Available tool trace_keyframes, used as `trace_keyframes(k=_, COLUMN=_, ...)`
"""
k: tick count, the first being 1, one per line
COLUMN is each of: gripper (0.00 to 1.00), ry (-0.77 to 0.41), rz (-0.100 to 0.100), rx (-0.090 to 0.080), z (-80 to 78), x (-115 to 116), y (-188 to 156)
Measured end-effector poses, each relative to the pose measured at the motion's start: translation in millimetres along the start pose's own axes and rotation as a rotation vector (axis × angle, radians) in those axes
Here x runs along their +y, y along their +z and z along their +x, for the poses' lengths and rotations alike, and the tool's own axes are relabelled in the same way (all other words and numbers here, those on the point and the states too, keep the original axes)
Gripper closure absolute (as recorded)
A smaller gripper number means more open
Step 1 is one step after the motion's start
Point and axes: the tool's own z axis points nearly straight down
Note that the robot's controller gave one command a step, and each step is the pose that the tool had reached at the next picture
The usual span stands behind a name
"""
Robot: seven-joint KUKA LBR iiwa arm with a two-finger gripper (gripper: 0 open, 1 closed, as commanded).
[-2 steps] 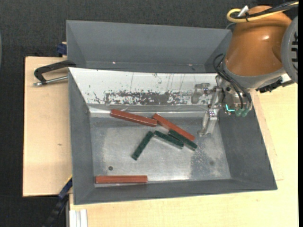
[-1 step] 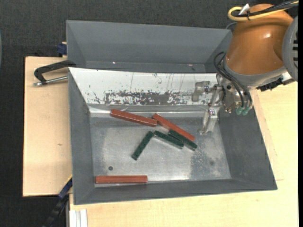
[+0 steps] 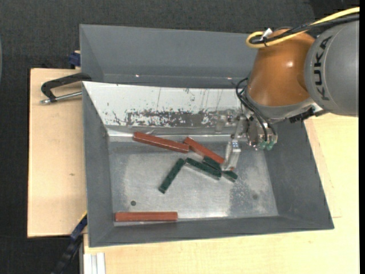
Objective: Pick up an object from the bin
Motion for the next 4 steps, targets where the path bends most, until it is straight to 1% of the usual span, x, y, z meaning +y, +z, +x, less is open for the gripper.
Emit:
trace_keyframes(k=1, gripper=0.0, ry=0.114, rz=0.0, rx=0.004, z=-13.7, x=27, y=12)
trace_keyframes(k=2, gripper=0.0, ry=0.367, rz=0.001, rx=0.005, z=-3.6, x=22, y=27)
trace_keyframes(k=3, gripper=0.0, ry=0.471, rz=0.001, rx=0.003, z=-6.7, x=54, y=103)
trace_keyframes(k=4, gripper=1.0, ry=0.475, rz=0.0, rx=-0.001, z=0.6, x=68, y=100)
